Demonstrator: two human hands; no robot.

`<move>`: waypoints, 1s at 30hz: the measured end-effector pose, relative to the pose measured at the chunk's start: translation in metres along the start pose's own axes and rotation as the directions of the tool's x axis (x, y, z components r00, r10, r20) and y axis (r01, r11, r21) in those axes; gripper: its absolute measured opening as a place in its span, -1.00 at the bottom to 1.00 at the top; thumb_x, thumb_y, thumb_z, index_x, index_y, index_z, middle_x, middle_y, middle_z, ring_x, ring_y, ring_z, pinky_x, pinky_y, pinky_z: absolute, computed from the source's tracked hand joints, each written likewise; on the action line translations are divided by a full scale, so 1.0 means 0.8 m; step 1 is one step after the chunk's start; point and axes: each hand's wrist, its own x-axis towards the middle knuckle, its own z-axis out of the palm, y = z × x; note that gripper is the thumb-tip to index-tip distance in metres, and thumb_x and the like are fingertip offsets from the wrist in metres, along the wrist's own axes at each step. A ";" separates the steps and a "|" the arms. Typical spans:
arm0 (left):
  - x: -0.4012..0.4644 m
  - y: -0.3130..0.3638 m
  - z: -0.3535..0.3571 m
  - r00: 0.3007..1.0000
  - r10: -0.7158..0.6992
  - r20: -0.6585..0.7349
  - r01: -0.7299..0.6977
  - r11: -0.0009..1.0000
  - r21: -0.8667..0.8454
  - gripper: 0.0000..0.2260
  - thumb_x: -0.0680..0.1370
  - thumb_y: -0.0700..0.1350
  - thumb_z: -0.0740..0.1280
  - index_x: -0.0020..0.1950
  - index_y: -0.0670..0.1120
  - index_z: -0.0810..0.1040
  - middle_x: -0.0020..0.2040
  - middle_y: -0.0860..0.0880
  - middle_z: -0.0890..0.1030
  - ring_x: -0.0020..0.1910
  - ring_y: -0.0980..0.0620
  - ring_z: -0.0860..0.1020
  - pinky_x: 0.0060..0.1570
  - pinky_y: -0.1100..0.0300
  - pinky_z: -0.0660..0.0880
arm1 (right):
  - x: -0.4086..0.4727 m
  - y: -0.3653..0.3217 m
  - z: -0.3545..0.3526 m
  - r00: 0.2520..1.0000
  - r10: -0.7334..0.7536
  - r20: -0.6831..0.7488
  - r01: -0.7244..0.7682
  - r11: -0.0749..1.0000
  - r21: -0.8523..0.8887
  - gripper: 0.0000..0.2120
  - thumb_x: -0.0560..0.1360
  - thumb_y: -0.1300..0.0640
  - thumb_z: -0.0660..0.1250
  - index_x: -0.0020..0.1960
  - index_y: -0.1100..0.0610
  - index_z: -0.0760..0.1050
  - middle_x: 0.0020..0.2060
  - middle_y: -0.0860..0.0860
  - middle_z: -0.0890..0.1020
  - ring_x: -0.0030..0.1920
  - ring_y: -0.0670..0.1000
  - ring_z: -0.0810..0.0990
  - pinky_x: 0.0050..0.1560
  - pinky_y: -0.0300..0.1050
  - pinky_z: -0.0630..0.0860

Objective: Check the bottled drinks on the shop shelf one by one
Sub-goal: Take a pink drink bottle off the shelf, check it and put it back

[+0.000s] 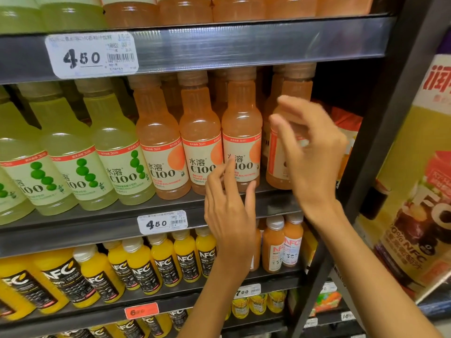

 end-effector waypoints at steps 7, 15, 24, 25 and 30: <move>-0.006 0.043 0.015 0.946 0.001 0.324 0.052 0.987 -0.154 -0.48 0.53 -0.10 0.37 0.46 -0.14 0.32 0.34 -0.13 0.44 0.33 -0.05 0.42 0.16 0.08 0.49 | 0.024 0.037 -0.008 0.932 0.318 0.175 -0.315 0.948 -0.046 -0.53 0.53 -0.04 0.34 0.29 0.23 0.38 0.20 0.09 0.48 0.19 0.00 0.48 0.20 -0.03 0.47; -0.012 0.052 0.021 0.855 -0.083 0.513 0.224 0.949 -0.220 -0.31 0.54 -0.01 0.36 0.55 -0.08 0.06 0.51 -0.03 0.20 0.48 0.08 0.18 0.32 0.33 0.13 | 0.021 0.034 -0.018 0.916 0.357 0.182 -0.386 0.907 0.167 -0.67 0.55 0.04 0.32 0.21 0.23 0.50 0.02 -0.03 0.62 -0.05 -0.23 0.59 -0.04 -0.38 0.50; -0.026 0.039 -0.027 0.837 -0.132 0.531 0.457 0.703 -0.545 -0.44 0.44 0.02 0.47 0.39 0.07 0.35 0.23 0.18 0.55 0.18 0.29 0.50 0.10 0.38 0.48 | 0.006 -0.002 -0.068 0.849 0.399 0.348 -0.501 0.816 0.288 -0.76 0.50 0.00 0.37 0.14 0.04 0.55 0.03 -0.09 0.66 0.03 -0.18 0.63 0.03 -0.29 0.55; -0.027 0.037 -0.034 0.821 -0.111 0.561 0.474 0.679 -0.560 -0.47 0.42 0.04 0.46 0.34 0.13 0.37 0.17 0.25 0.57 0.15 0.31 0.52 0.03 0.43 0.48 | 0.003 -0.006 -0.071 0.833 0.405 0.376 -0.525 0.794 0.307 -0.73 0.50 0.00 0.37 0.16 0.07 0.55 0.03 -0.07 0.66 0.03 -0.16 0.64 0.00 -0.30 0.56; -0.033 0.031 -0.062 0.661 0.036 0.750 0.650 0.472 -0.595 -0.54 0.38 -0.03 0.43 0.23 0.14 0.39 0.06 0.27 0.64 0.10 0.24 0.59 -0.05 0.41 0.52 | 0.000 -0.022 -0.079 0.751 0.350 0.560 -0.607 0.700 0.376 -0.62 0.46 -0.09 0.32 0.13 0.15 0.59 -0.05 -0.03 0.71 -0.05 -0.11 0.68 -0.12 -0.34 0.54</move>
